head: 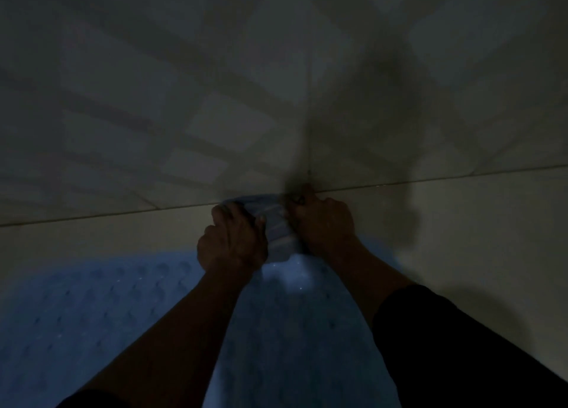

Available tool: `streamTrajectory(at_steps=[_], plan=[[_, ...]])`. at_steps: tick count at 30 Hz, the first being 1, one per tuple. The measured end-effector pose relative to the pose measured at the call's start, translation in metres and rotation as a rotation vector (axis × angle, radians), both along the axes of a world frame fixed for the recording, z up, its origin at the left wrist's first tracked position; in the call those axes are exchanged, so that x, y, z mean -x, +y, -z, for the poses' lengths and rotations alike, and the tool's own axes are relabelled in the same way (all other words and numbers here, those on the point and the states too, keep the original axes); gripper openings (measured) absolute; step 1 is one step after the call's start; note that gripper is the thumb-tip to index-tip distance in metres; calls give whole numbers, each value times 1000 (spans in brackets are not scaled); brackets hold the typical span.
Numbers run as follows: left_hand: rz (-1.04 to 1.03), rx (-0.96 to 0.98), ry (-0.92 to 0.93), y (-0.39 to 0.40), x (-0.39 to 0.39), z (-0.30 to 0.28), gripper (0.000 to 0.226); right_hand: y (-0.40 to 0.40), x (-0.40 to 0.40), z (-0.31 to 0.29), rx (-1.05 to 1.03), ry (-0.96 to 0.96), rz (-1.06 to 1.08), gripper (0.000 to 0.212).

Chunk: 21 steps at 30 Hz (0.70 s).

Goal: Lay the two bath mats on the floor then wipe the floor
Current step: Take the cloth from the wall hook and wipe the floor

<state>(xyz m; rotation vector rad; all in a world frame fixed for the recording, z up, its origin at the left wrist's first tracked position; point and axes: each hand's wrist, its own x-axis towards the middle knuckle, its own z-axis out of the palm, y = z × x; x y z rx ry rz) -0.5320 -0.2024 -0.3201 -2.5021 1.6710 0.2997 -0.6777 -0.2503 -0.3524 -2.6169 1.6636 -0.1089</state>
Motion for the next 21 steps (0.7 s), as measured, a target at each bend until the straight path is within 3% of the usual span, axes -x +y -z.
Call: streamTrajectory(at_steps=[12,21], plan=[[65,-49,136,-12,78,-2,79,-5,90,-29,-294,30,132,48],[150,24,184,-15,106,12,82,-7,115,-17,-182,97,227,47]])
